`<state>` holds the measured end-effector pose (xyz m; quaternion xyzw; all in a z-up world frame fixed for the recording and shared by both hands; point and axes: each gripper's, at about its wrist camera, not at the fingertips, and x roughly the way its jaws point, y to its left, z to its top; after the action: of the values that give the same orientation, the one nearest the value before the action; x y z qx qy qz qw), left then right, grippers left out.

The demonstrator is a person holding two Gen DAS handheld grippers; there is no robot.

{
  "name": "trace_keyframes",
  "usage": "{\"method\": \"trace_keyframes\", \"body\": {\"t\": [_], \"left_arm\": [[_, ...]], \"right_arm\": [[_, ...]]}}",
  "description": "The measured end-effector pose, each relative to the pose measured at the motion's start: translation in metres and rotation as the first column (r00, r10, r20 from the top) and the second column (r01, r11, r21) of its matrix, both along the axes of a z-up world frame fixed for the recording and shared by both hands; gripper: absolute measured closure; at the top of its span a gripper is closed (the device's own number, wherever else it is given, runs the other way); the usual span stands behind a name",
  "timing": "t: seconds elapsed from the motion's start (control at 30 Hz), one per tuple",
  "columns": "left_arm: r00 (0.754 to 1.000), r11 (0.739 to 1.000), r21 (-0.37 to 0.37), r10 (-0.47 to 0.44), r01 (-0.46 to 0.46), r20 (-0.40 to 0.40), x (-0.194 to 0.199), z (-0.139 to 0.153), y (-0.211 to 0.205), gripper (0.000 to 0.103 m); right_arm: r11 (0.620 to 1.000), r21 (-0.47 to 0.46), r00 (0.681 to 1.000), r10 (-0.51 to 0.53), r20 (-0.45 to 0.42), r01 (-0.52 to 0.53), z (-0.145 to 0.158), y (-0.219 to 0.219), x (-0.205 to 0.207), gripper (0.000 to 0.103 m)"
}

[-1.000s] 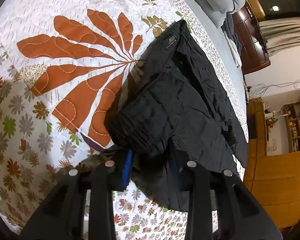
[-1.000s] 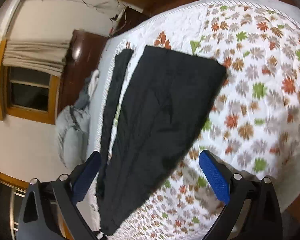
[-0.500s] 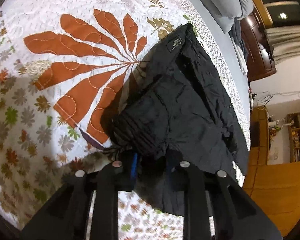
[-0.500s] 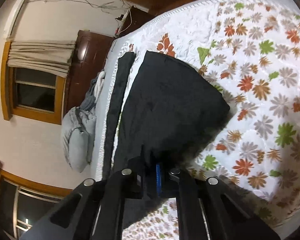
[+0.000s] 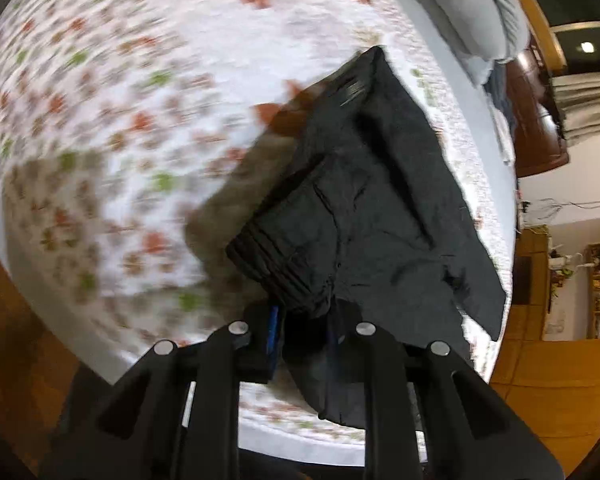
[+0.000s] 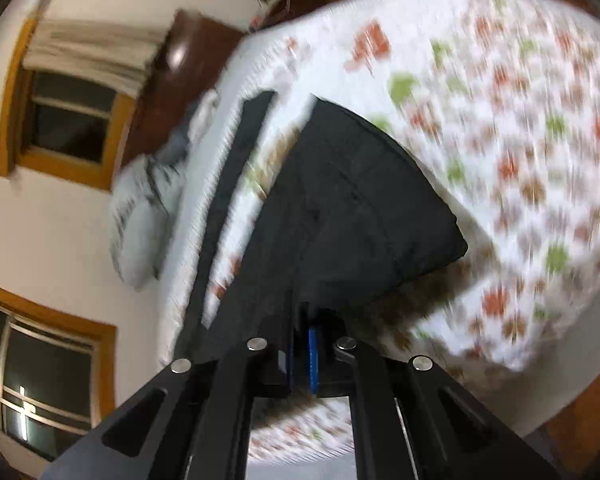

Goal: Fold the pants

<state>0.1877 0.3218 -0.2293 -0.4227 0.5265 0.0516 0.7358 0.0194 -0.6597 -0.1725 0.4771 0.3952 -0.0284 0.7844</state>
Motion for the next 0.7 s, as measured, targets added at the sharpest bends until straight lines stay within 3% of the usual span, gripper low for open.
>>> {"method": "trace_keyframes", "body": {"t": [0.07,0.17,0.23,0.27,0.3,0.33,0.47,0.57,0.7], "left_arm": [[1.0,1.0,-0.006,-0.01,0.01,-0.003,-0.001,-0.015,0.004,0.075],[0.998,0.999,0.006,-0.052,0.052,0.036,-0.004,-0.015,0.006,0.067],[0.996,0.996,0.052,-0.073,0.07,0.057,-0.013,0.001,0.01,0.023],[0.995,0.993,0.101,-0.075,0.068,0.067,-0.017,0.012,0.013,0.014],[0.994,0.984,0.166,-0.082,0.068,0.079,-0.02,0.024,0.016,0.012],[0.989,0.968,0.231,-0.119,0.095,0.093,-0.021,0.04,0.018,0.012],[0.968,0.941,0.304,-0.202,0.149,0.15,0.007,0.09,0.027,0.009],[0.955,0.94,0.275,-0.25,0.2,0.161,0.061,0.103,0.025,0.009],[0.943,0.939,0.182,-0.314,0.291,0.113,0.161,0.084,0.012,0.009]], "right_arm": [[1.0,-0.009,0.999,0.005,-0.054,-0.006,-0.018,0.002,0.002,0.095],[0.999,-0.007,0.997,0.033,-0.073,-0.034,-0.011,0.0,0.002,0.084],[0.998,-0.058,0.996,0.034,-0.079,-0.038,0.011,-0.005,-0.008,0.046],[0.994,-0.106,0.996,0.023,-0.086,-0.032,0.024,-0.007,-0.013,0.038],[0.989,-0.146,0.995,0.019,-0.098,-0.033,0.034,-0.008,-0.015,0.029],[0.979,-0.199,0.994,0.027,-0.11,-0.048,0.05,-0.008,-0.016,0.028],[0.957,-0.253,0.987,0.119,-0.108,-0.143,0.094,0.004,0.009,0.024],[0.948,-0.205,0.97,0.238,-0.047,-0.243,0.119,0.03,0.067,0.007],[0.906,-0.203,0.928,0.363,-0.084,-0.372,0.125,0.063,0.161,0.005]]}}
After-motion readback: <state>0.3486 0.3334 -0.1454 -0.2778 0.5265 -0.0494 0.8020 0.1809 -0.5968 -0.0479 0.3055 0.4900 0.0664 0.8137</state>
